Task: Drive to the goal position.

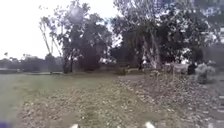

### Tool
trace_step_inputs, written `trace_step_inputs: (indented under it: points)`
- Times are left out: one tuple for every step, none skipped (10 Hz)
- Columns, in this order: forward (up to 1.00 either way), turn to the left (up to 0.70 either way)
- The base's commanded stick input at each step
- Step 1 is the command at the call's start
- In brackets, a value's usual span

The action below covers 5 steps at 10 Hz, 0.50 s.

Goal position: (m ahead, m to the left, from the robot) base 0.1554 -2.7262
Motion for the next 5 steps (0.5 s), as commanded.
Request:
trace_step_inputs:
  points:
    - [0.00,-0.50]
    - [0.00,-0.50]
    - [0.00,-0.50]
    - [0.00,-0.50]
    - [0.00,-0.50]
